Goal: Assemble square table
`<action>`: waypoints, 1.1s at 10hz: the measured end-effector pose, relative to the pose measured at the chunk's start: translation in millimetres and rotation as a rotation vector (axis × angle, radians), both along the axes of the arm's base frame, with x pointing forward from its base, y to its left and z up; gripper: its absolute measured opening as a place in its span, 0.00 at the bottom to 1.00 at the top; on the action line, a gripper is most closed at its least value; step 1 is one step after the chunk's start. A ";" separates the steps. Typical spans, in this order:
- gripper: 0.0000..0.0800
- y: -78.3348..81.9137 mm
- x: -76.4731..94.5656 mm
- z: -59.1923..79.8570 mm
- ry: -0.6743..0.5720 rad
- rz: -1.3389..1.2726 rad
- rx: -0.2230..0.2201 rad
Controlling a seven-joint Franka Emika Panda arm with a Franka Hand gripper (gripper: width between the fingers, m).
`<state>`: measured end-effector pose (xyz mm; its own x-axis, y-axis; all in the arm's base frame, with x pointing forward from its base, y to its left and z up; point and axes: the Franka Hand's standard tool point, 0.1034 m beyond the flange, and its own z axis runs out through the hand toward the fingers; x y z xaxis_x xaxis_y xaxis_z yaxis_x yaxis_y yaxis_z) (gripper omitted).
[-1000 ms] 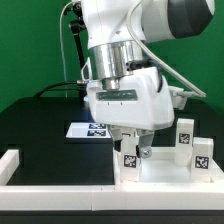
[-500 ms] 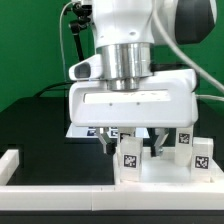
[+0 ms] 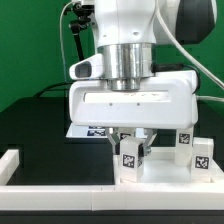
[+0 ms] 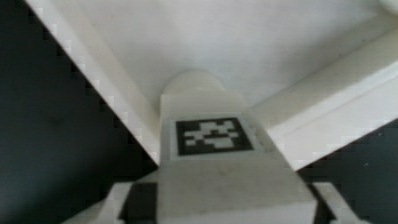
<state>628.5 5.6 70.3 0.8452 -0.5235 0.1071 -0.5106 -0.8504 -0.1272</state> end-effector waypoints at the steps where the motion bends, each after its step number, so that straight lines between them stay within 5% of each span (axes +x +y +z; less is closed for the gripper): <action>1: 0.37 -0.8 -0.1 -0.2 0.005 -0.080 0.012; 2: 0.37 -1.6 -0.2 -0.3 0.007 -0.124 0.018; 5: 0.37 3.8 -2.7 1.9 0.088 -0.815 0.100; 7: 0.37 3.3 -1.8 0.8 0.118 -1.144 0.193; 10: 0.37 3.1 -2.1 0.1 0.121 -1.214 0.199; 11: 0.59 4.0 -2.3 0.0 0.116 -1.144 0.185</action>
Offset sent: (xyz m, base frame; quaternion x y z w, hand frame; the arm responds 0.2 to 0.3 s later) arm 0.0040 -0.0127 0.0165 -0.1525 0.0741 0.4543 0.8746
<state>626.2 9.6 70.4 -0.1305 -0.9866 -0.0975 -0.9847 0.1405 -0.1031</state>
